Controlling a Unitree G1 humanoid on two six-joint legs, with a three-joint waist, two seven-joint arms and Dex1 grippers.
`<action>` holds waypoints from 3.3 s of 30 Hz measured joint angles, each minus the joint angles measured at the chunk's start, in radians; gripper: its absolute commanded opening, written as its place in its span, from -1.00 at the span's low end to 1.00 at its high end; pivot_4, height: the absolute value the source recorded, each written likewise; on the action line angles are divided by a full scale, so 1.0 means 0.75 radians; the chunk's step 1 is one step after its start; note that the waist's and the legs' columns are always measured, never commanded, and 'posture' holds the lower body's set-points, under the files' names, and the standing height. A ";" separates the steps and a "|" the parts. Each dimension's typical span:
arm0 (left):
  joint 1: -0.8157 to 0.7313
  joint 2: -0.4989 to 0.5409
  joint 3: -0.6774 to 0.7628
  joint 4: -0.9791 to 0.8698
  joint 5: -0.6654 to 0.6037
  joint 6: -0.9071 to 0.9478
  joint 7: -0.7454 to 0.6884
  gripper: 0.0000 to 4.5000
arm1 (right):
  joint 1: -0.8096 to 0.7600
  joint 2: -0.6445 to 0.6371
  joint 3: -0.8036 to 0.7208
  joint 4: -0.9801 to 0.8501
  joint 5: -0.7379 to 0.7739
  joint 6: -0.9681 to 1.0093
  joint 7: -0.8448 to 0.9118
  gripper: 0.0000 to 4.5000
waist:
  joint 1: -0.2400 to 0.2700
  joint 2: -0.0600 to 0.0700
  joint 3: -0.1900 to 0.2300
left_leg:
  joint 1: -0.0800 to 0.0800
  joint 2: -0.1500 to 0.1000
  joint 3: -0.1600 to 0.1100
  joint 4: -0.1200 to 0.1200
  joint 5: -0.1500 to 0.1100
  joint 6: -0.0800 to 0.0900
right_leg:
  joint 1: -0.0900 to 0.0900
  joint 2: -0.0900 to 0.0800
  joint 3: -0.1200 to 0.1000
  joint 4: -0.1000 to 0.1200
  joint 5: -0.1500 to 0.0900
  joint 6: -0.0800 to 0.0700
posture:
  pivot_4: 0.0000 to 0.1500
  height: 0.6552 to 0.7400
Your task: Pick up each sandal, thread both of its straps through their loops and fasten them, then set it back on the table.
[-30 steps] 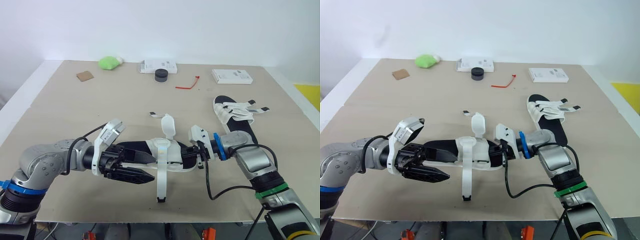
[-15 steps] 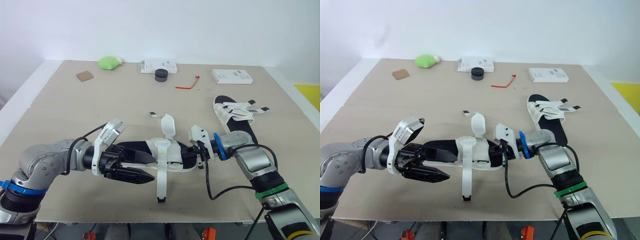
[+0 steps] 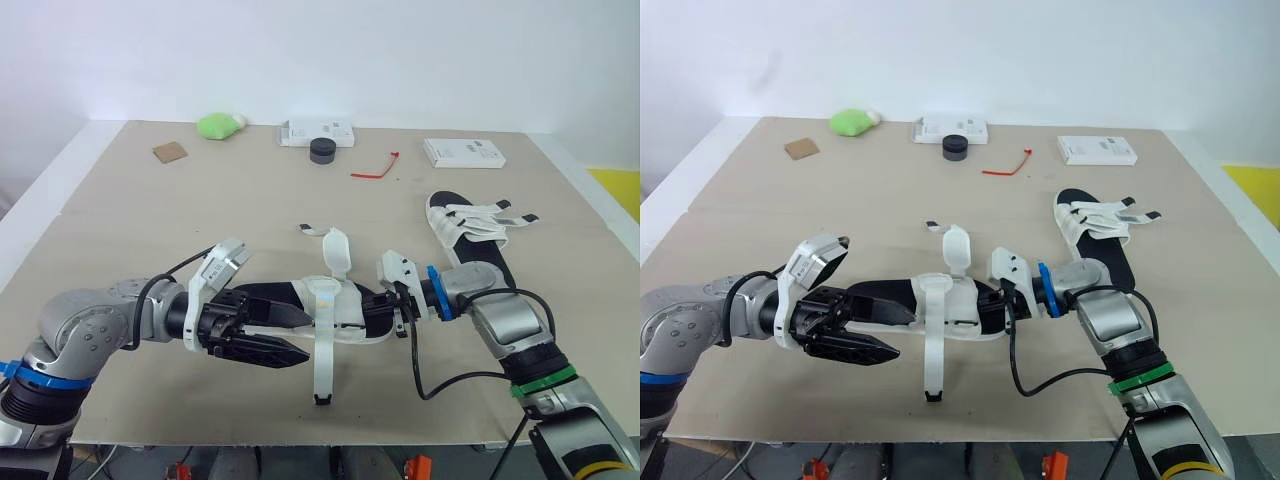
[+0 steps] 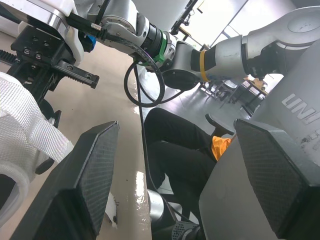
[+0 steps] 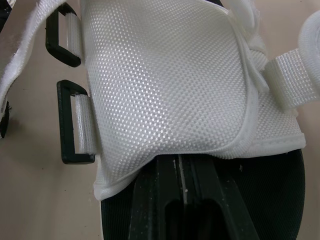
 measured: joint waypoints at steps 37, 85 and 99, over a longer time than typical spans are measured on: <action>0.000 0.000 0.000 0.000 0.000 0.001 0.000 0.68 | 0.000 0.000 0.000 0.000 0.000 0.000 0.000 -1.00 | 0.000 0.000 0.000 | 0.000 0.000 0.000 0.000 0.000 0.001 | 0.000 0.000 0.000 0.000 0.000 0.000 | 1.00 1.00; 0.163 -0.216 -0.069 0.265 0.463 -0.179 0.289 0.68 | 0.077 -0.016 -0.021 -0.099 0.021 0.125 -0.059 -1.00 | 0.025 0.021 -0.032 | 0.010 -0.002 0.002 0.001 -0.007 -0.005 | 0.007 0.000 0.006 0.000 -0.005 0.001 | 1.00 1.00; 0.001 -0.220 0.329 0.439 -0.002 0.158 0.330 0.68 | 0.039 -0.007 -0.009 -0.081 0.021 0.120 -0.018 -1.00 | 0.020 0.008 -0.019 | 0.004 -0.001 -0.004 0.001 -0.008 -0.006 | -0.002 0.002 0.001 0.000 -0.004 -0.002 | 1.00 1.00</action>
